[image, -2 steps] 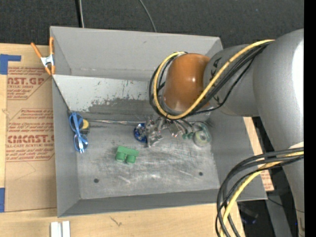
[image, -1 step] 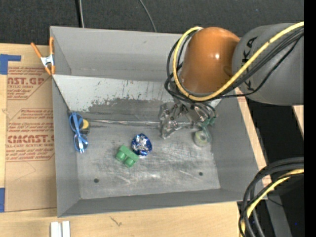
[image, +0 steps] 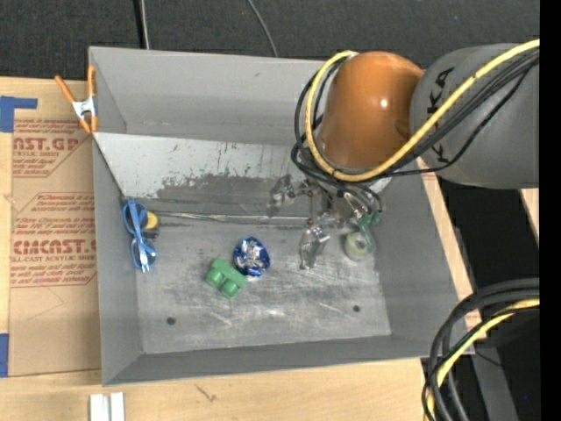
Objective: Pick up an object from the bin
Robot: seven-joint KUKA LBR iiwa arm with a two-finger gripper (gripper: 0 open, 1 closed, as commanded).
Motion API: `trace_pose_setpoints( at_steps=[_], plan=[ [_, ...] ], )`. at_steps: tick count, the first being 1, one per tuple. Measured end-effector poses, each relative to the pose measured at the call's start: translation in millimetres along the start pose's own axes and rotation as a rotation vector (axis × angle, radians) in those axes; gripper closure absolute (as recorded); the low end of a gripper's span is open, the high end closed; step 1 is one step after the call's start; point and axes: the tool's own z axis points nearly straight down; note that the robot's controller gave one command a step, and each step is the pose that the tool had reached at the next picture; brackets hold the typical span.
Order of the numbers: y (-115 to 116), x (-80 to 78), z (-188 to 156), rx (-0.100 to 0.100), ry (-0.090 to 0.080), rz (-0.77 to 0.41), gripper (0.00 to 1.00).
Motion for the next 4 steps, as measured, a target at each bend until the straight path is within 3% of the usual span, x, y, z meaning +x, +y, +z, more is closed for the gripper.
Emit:
trace_pose_setpoints(
  at_steps=[1, 2, 3, 4],
  plan=[
    [8, -15.4, 110, 0.0, -0.005, 0.28, 0.0],
    [8, -15.6, 106, 0.0, -0.002, 0.279, 1.0],
    [15, 5.2, 104, 0.004, -0.026, 0.597, 1.0],
    [18, 9.0, 108, 0.001, -0.007, 0.594, 0.0]
  ],
)
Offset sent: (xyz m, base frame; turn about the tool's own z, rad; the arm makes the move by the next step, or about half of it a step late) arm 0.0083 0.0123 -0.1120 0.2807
